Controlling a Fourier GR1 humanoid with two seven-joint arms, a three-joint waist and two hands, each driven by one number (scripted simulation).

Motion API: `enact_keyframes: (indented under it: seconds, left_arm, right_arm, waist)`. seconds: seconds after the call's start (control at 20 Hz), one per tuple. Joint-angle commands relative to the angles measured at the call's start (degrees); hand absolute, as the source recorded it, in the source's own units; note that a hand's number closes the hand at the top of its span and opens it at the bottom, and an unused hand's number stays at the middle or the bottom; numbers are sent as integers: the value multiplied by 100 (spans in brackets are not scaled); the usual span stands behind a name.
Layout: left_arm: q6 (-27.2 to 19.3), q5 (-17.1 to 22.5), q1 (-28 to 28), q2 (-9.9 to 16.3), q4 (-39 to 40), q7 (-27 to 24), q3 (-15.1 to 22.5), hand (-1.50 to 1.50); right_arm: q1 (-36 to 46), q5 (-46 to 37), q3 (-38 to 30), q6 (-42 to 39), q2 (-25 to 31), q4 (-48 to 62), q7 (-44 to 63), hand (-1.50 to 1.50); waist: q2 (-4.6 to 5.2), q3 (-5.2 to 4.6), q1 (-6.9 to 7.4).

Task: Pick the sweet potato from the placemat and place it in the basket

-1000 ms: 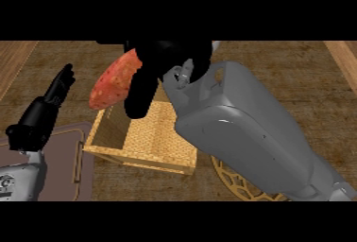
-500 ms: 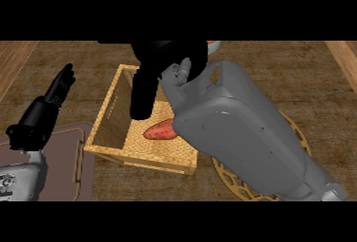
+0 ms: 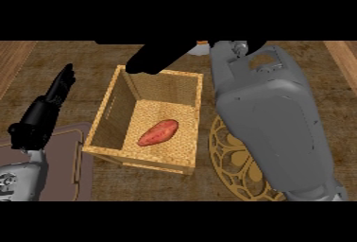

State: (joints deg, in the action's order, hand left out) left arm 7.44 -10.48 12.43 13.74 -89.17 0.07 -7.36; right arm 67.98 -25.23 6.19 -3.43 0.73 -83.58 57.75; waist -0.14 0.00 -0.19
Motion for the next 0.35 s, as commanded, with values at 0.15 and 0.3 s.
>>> enact_keyframes:
  seconds: [0.15,0.3]
  left_arm:
    - [63,77,-78,85,-50,32,-118,0]
    - [-78,-52,-278,-65,-160,-156,-8,0]
  right_arm:
    - [-818,-211,-955,706,549,-701,91,-150]
    - [-1220,-143,-1353,727,902,-937,-270,-150]
  waist:
    - [-9,5,-62]
    - [0,4,-29]
